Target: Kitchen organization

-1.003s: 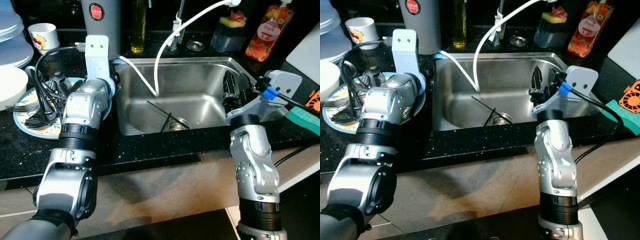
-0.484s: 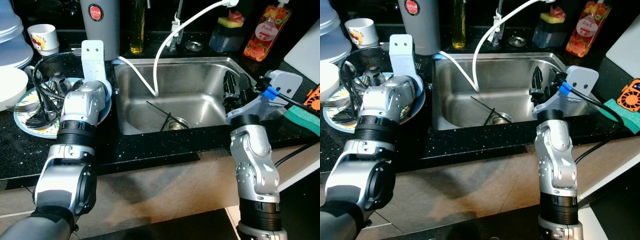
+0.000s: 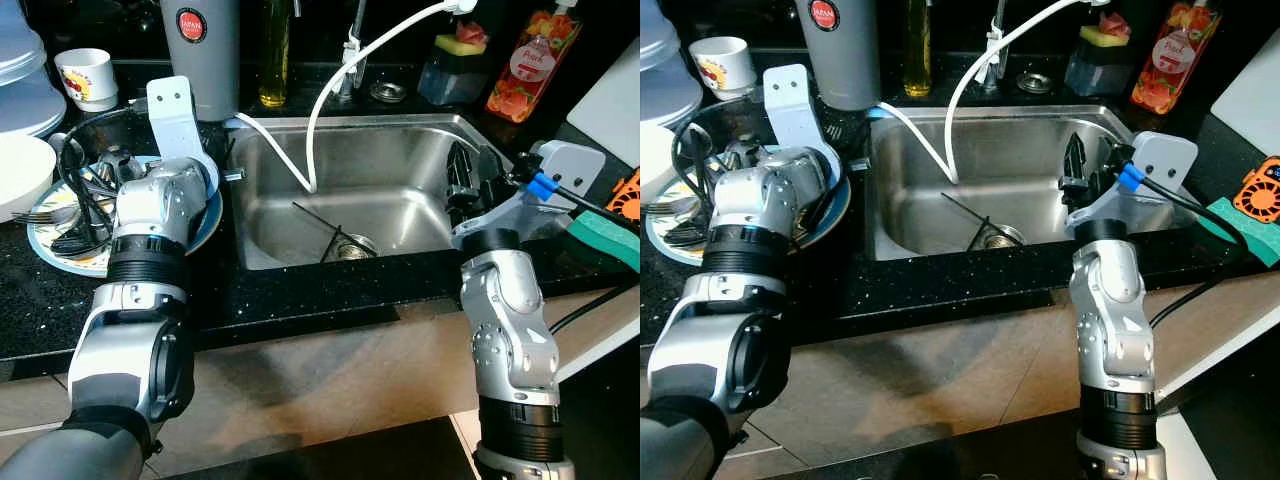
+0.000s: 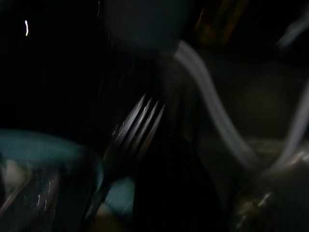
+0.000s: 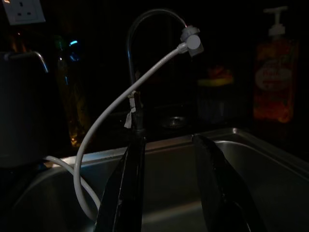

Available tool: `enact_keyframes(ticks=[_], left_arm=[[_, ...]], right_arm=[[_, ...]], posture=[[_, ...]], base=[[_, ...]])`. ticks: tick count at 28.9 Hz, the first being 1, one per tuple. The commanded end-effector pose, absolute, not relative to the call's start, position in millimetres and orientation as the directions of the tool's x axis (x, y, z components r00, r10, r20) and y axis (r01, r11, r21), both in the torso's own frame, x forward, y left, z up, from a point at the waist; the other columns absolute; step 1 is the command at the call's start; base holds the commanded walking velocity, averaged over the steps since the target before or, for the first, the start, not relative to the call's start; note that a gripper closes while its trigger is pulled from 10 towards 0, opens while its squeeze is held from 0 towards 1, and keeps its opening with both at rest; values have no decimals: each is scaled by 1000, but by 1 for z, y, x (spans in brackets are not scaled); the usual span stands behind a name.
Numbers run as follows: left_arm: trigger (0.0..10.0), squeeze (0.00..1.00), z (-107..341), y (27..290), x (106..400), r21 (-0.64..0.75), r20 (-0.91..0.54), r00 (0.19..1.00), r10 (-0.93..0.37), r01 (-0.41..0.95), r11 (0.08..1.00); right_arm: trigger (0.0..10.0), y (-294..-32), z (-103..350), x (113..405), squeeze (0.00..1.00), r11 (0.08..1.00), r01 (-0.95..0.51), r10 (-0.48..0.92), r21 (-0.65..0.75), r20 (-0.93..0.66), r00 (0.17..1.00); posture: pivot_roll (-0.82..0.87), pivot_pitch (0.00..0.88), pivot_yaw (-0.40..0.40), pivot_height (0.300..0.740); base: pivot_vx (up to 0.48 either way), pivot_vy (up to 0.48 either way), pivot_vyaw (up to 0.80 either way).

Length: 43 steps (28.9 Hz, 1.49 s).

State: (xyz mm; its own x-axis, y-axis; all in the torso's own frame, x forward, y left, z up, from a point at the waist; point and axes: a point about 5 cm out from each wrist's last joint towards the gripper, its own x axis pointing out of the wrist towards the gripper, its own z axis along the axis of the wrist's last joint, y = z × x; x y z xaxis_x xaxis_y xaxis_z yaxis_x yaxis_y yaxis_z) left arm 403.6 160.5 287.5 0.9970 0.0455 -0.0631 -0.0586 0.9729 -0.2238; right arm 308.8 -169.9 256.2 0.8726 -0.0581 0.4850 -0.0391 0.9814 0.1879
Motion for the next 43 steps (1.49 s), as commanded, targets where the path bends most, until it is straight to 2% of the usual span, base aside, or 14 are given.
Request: enact_keyframes(ticks=[1,3,5,7,9,11,12,16,17,21,30,31,36,43], left_arm=[[10000,0,309,154,400,-255,48,999,15,-2,967],[10000,0,320,151,397,-281,111,994,-12,43,959],[10000,0,346,143,388,-363,259,962,-80,174,915],[10000,0,352,135,387,-418,294,945,-143,262,870],[10000,0,352,135,387,-418,294,945,-143,262,870],[10000,0,328,117,399,-361,186,965,-185,242,901],[10000,0,312,111,405,-276,81,982,-171,187,943],[10000,0,292,104,408,-130,-45,990,-135,128,983],[10000,1000,285,114,412,3,-67,997,-39,40,999],[10000,1000,284,125,414,41,-59,998,13,-11,999],[10000,1000,286,137,418,-42,-100,995,10,-15,999],[10000,0,285,140,420,-41,-113,993,22,-27,999],[10000,0,285,146,424,-39,-140,989,39,-45,998],[10000,0,273,142,426,-80,-211,977,-37,21,997]], right_arm=[[10000,-174,253,309,0,980,-26,-72,197,476,877],[10000,-174,253,309,0,980,-26,-72,197,475,877],[10000,-174,252,309,0,980,-27,-72,198,474,878],[10000,-174,252,309,0,980,-28,-71,199,474,878],[10000,-174,252,309,0,980,-28,-71,199,474,878],[10000,-174,253,309,0,980,-30,-70,199,477,876],[10000,-174,254,310,0,980,-31,-69,197,479,875],[10000,-175,255,309,0,981,-27,-71,194,482,873],[10000,-177,254,308,0,981,-19,-78,193,480,874],[10000,-178,253,307,0,981,-14,-81,193,476,875],[10000,-175,251,308,0,980,-22,-76,198,472,878],[10000,-175,252,308,0,980,-23,-75,198,472,878],[10000,-175,251,308,0,980,-25,-74,200,471,879],[10000,-173,250,308,0,979,-23,-77,204,469,880]], posture=[[50,64,-60,740],[50,64,-60,740],[50,64,-60,740],[49,58,-62,740],[49,58,-62,740],[49,58,-62,740],[35,48,-58,740],[30,48,-54,740],[32,48,-48,740],[29,51,-46,740],[38,58,-51,740],[43,65,-54,740],[43,69,-53,740],[52,72,-40,740]], base=[[0,0,0],[0,0,0],[0,0,0],[0,0,0],[0,0,0],[0,0,0],[0,0,0],[0,0,0],[0,0,0],[0,0,0],[0,0,0],[0,0,0],[0,0,0],[0,0,0]])
